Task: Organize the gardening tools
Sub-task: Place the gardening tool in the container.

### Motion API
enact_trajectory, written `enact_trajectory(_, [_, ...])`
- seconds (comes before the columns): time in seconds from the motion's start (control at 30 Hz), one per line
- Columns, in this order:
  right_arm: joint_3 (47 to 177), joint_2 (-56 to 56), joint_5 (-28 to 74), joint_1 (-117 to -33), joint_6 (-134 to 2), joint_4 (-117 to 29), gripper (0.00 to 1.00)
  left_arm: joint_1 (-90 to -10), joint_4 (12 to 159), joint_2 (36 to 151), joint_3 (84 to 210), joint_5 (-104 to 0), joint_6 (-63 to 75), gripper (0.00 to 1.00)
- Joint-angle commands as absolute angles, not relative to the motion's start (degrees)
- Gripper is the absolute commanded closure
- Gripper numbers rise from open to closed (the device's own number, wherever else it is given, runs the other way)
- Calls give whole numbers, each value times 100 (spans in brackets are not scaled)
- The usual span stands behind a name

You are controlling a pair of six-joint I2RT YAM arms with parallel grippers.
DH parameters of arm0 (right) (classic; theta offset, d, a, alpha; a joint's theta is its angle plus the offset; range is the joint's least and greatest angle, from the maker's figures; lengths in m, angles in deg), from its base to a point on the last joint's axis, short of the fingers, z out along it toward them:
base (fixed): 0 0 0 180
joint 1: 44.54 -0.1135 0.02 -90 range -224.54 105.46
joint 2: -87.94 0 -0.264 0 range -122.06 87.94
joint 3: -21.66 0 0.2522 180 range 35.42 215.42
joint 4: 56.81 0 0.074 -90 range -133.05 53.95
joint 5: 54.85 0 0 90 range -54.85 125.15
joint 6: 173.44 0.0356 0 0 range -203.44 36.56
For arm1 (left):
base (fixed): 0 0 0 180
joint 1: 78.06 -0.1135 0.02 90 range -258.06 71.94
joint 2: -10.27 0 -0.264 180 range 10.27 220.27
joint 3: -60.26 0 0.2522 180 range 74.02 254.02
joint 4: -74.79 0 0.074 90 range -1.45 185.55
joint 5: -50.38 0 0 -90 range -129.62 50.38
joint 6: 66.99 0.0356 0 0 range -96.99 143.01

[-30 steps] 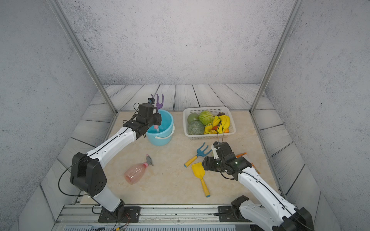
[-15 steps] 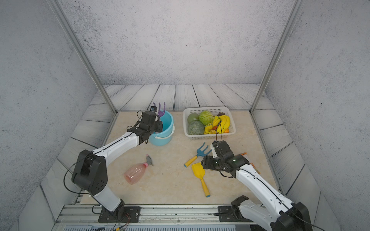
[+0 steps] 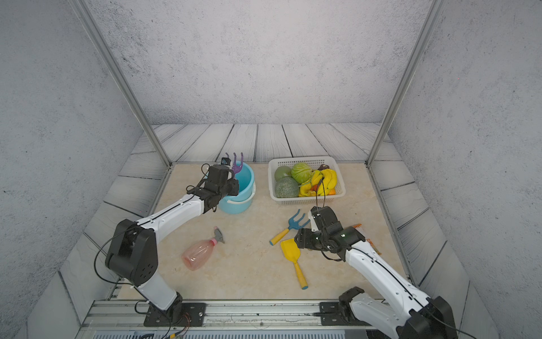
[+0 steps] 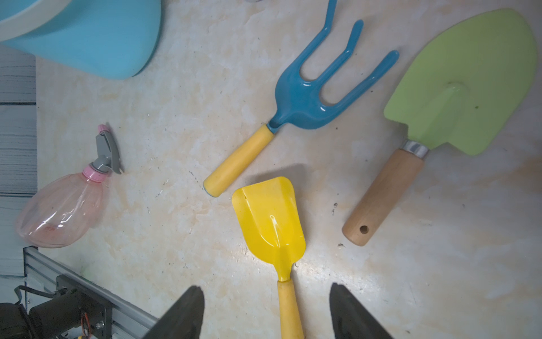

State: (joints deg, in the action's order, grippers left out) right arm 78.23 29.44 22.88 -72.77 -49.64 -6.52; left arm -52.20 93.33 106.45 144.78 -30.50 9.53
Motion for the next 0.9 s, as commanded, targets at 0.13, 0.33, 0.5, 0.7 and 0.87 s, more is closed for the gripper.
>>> enact_trajectory(0.13, [7945,3029,2399,-7300,-5047,-544,27,-5240,9381,10742,14460,-3101,965,66])
enact_trajectory(0.33, [7988,3047,2425,-7300,-5054,-537,27,-5240,9610,10533,14613,-3150,1058,46])
enact_trajectory(0.5, [8145,3028,2452,-7302,-5113,-452,27,-5240,9959,10050,14847,-3151,1155,37])
enact_trajectory(0.7, [8311,3029,2486,-7296,-5219,-210,27,-5234,11313,9477,15580,-3328,913,33])
enact_trajectory(0.87, [8424,3071,2500,-7297,-5313,85,27,-5223,12127,8806,15458,-3776,422,29])
